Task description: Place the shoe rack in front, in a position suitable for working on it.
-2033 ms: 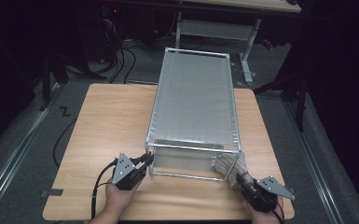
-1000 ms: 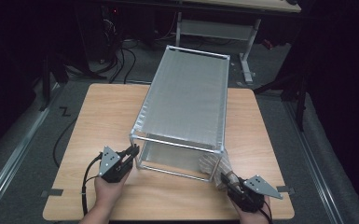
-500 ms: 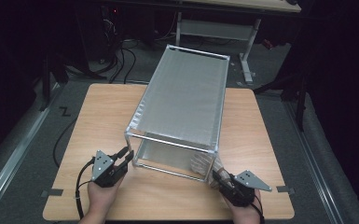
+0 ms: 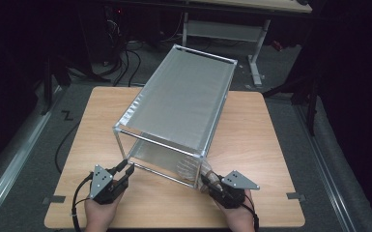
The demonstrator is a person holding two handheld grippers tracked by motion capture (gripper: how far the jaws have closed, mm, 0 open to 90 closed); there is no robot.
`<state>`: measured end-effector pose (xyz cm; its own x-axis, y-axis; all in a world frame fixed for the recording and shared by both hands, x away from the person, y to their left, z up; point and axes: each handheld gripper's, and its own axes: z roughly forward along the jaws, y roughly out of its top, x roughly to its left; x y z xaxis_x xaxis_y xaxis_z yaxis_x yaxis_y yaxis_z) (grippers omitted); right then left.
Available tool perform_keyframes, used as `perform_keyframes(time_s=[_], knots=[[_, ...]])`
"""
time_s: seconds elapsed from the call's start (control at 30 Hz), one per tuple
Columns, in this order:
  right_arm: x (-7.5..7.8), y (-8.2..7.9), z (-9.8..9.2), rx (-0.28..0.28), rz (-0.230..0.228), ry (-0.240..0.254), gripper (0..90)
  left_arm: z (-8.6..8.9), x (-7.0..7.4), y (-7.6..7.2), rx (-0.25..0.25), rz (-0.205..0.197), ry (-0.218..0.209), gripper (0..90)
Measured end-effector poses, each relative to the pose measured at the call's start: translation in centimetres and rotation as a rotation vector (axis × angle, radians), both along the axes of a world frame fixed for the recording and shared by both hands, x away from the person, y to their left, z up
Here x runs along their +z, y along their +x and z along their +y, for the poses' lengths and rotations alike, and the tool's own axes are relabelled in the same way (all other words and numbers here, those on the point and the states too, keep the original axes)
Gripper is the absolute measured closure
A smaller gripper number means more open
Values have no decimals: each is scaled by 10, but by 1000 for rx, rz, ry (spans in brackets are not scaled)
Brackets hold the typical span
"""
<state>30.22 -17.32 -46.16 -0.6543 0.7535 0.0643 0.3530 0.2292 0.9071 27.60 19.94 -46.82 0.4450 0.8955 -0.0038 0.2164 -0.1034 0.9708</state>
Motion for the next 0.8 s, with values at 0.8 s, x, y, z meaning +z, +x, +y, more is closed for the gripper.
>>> perform_keyframes(time_s=[0.8], knots=[[3, 5, -110, -349, -25, 28, 686, -72, 0, 2, -226, 6, 11, 613]])
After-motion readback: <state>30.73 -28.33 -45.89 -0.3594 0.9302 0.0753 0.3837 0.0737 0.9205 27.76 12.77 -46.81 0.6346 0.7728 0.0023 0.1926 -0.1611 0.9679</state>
